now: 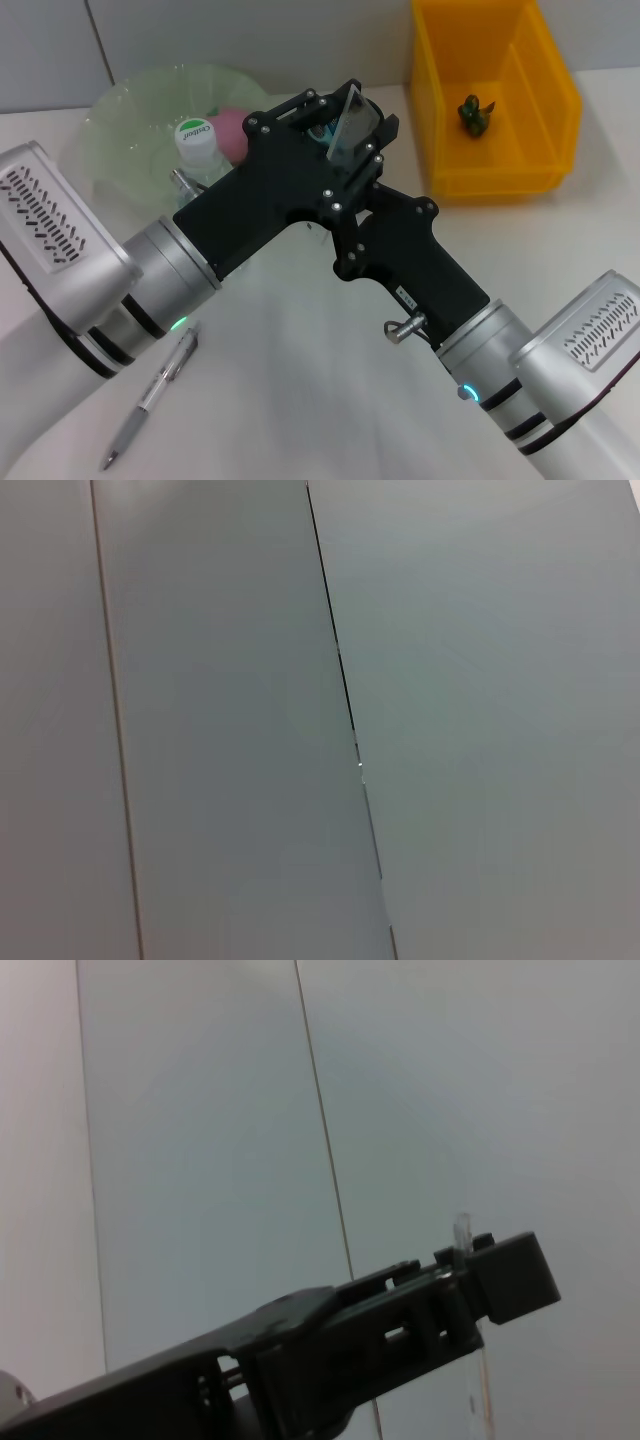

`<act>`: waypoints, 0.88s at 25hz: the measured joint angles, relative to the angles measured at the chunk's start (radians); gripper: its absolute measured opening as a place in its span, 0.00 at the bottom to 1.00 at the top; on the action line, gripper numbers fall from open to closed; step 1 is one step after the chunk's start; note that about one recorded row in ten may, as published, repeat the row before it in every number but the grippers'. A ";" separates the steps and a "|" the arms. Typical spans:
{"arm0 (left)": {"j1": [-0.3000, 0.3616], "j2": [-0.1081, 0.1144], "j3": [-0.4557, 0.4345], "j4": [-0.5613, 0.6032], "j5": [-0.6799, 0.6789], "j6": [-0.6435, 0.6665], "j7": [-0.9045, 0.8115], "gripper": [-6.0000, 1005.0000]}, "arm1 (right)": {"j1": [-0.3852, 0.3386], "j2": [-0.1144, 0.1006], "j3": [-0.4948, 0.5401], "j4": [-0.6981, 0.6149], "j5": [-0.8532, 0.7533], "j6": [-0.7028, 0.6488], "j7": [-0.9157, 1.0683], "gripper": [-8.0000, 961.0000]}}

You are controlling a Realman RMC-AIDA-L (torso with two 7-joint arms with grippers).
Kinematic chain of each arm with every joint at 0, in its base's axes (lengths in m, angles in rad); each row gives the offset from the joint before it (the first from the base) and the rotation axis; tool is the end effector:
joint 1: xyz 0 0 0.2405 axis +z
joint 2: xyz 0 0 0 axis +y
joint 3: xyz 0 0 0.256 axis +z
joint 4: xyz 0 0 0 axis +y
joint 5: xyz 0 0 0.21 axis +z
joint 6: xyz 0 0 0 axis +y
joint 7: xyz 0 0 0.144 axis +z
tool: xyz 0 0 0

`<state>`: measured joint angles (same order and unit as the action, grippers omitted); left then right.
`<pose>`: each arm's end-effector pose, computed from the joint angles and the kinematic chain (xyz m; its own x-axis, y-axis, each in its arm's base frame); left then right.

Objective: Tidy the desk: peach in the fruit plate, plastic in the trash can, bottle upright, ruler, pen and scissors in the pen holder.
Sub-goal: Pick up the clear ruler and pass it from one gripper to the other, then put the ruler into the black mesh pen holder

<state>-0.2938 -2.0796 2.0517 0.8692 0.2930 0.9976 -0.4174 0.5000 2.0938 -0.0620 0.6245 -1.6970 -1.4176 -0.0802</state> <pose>-0.1464 0.3005 -0.0778 0.6270 -0.2610 0.7340 0.2726 -0.8091 -0.5206 0.1971 0.2576 -0.1136 0.5204 0.0891 -0.8493 -0.6660 -0.5801 -0.4689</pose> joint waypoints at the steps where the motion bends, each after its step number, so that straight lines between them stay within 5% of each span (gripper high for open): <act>1: 0.000 0.000 0.001 -0.001 0.000 0.004 0.000 0.41 | 0.000 0.000 0.001 0.000 0.000 0.000 0.000 0.02; 6: 0.003 0.001 -0.006 -0.009 -0.001 0.051 -0.001 0.41 | -0.005 0.000 0.009 -0.002 0.000 0.011 0.000 0.02; 13: 0.017 0.006 -0.023 -0.010 -0.001 0.083 -0.024 0.56 | -0.020 -0.006 0.034 -0.019 0.004 -0.005 0.006 0.02; 17: 0.030 0.043 -0.157 -0.046 0.141 0.222 -0.288 0.59 | -0.020 -0.012 0.091 -0.087 0.000 -0.057 0.035 0.02; 19: -0.007 0.077 -0.377 -0.142 0.479 0.471 -0.469 0.59 | 0.001 -0.013 0.127 -0.133 -0.002 -0.065 0.049 0.02; 20: -0.007 0.077 -0.377 -0.142 0.479 0.471 -0.469 0.59 | 0.017 -0.013 0.143 -0.157 -0.003 -0.064 0.054 0.02; 22: -0.033 0.084 -0.556 -0.229 0.721 0.658 -0.495 0.59 | 0.052 -0.014 0.172 -0.198 -0.004 -0.051 0.068 0.02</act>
<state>-0.3272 -1.9958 1.4952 0.6400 1.0137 1.6555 -0.9126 0.5519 2.0800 0.1104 0.4262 -1.7012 -1.4685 -0.0125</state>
